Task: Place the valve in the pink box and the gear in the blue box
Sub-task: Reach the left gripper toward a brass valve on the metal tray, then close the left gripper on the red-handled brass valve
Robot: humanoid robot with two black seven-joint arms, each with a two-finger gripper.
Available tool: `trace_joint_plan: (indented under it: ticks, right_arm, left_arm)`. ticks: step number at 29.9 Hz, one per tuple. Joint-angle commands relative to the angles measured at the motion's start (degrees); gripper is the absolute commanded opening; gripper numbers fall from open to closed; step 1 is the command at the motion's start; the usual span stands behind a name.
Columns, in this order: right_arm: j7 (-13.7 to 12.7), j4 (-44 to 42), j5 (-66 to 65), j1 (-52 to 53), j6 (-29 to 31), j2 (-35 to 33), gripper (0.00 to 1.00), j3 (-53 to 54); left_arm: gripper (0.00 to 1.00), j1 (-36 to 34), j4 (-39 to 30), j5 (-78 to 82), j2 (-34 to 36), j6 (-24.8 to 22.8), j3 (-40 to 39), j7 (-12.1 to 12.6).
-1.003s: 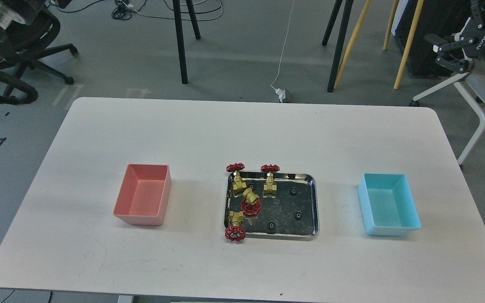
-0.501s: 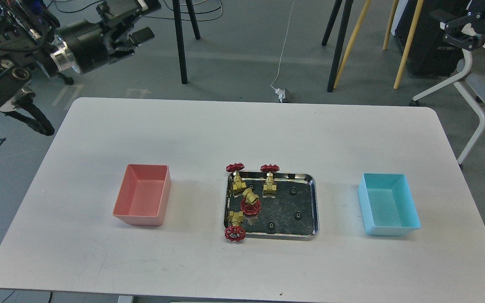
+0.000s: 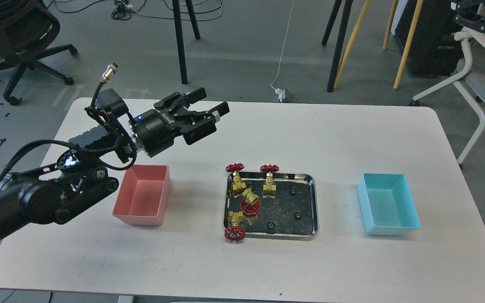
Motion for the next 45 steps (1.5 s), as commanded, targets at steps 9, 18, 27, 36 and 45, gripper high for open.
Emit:
trace_joint_plan:
  ticks: [9, 18, 27, 36, 45]
  right_arm:
    - [0.0, -0.1, -2.8, 0.1, 0.0, 0.0, 0.99, -0.1]
    - [0.0, -0.2, -2.8, 0.1, 0.0, 0.0, 0.99, -0.1]
    - [0.0, -0.1, -2.8, 0.1, 0.0, 0.0, 0.99, -1.1]
    - [0.0, -0.1, -2.8, 0.0, 0.0, 0.0, 0.99, -1.3]
    - [0.0, -0.3, -4.4, -0.1, 0.0, 0.1, 0.99, -1.3]
  left_arm:
    - [0.95, 9.0, 18.2, 13.1, -12.8, 5.0, 5.7, 0.0]
    - [0.95, 7.6, 30.3, 13.3, -23.1, 5.0, 8.5, 0.0]
    - [0.95, 7.1, 36.3, 13.3, -27.2, 5.0, 9.9, 0.0]
    - [0.84, 5.8, 38.0, 13.3, -27.2, 5.0, 10.2, 0.0]
    - [0.64, 5.4, 38.6, 13.3, -27.2, 5.0, 11.5, 0.0]
